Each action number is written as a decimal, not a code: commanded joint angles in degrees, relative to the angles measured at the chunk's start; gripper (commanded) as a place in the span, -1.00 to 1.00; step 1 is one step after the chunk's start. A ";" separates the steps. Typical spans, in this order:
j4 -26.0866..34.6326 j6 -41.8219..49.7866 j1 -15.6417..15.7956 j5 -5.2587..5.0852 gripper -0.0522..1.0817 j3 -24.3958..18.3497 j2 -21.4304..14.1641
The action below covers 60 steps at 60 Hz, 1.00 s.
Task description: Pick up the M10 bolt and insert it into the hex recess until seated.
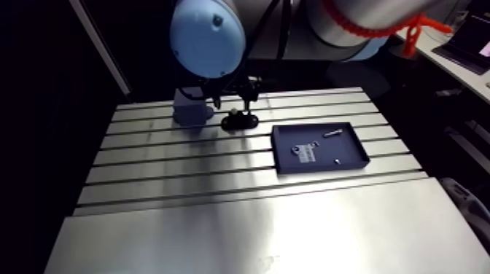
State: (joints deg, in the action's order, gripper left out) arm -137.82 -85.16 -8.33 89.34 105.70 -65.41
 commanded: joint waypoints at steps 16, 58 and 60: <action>-0.05 -0.05 -0.37 0.00 -0.35 0.25 0.85; -1.19 -0.05 -0.21 -0.09 -0.15 0.17 0.95; -1.19 -0.05 -0.27 -0.09 -0.14 0.17 0.95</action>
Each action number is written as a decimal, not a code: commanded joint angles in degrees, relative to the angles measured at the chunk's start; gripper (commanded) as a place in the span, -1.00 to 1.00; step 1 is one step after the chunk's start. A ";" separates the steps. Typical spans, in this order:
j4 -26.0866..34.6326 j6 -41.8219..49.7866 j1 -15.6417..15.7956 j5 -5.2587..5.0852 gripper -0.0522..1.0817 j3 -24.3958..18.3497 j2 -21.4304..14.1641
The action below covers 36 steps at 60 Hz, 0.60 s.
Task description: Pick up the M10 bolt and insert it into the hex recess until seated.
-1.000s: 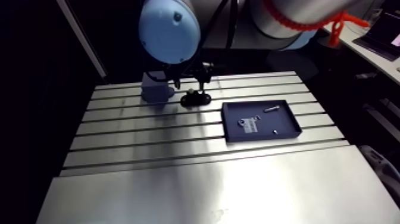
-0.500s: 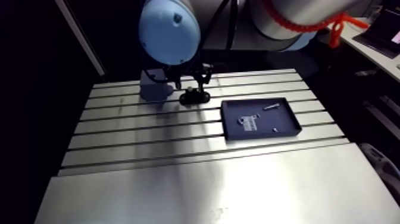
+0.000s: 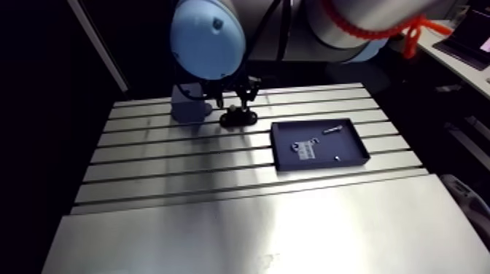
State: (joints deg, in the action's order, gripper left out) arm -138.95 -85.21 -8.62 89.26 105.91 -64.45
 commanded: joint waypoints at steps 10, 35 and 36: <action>-0.06 0.00 0.09 -0.01 -0.10 0.05 -0.01; -0.06 0.00 0.18 -0.01 0.05 0.05 -0.01; -0.06 0.00 0.18 -0.01 0.05 0.05 -0.01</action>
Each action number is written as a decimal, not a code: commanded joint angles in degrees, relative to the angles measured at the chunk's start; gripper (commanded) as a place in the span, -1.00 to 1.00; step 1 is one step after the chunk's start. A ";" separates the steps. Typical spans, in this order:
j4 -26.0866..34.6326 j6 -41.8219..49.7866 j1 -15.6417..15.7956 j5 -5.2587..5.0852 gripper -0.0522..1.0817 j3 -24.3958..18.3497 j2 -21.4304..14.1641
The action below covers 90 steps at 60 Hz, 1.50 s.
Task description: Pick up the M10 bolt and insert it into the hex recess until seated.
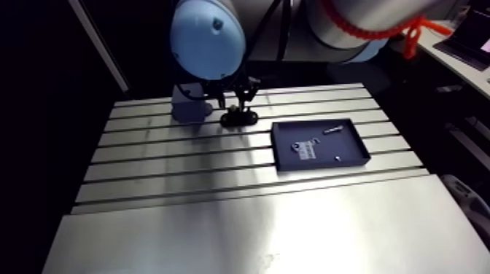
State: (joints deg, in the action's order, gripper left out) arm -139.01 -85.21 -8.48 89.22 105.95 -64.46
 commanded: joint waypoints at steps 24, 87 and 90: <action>0.00 0.09 0.04 0.04 0.10 0.09 0.08; 0.00 0.07 0.04 0.04 0.23 0.09 0.08; 0.00 0.09 0.04 0.04 0.23 0.09 0.08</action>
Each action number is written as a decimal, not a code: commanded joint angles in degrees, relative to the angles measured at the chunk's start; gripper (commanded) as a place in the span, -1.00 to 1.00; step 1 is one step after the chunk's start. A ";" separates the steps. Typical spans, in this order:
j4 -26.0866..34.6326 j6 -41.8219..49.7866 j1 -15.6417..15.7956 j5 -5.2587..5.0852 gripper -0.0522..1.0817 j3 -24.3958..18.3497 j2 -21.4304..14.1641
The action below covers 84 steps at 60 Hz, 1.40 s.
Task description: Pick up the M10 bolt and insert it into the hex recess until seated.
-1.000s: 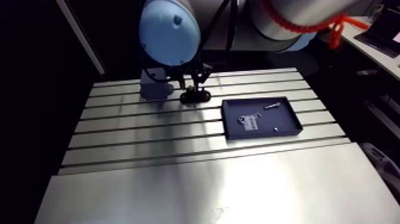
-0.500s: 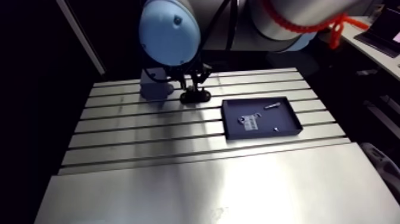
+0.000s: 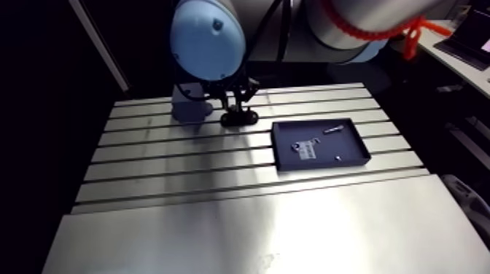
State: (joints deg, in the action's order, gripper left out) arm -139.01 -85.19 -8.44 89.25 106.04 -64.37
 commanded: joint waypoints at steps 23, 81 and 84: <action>0.00 -0.02 0.00 0.00 0.26 0.00 0.09; 0.09 -0.02 0.00 0.17 0.33 -0.44 0.35; 0.09 -0.02 0.00 0.17 0.34 -0.44 0.35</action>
State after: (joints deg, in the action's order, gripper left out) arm -138.98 -85.20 -8.44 89.44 105.73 -64.02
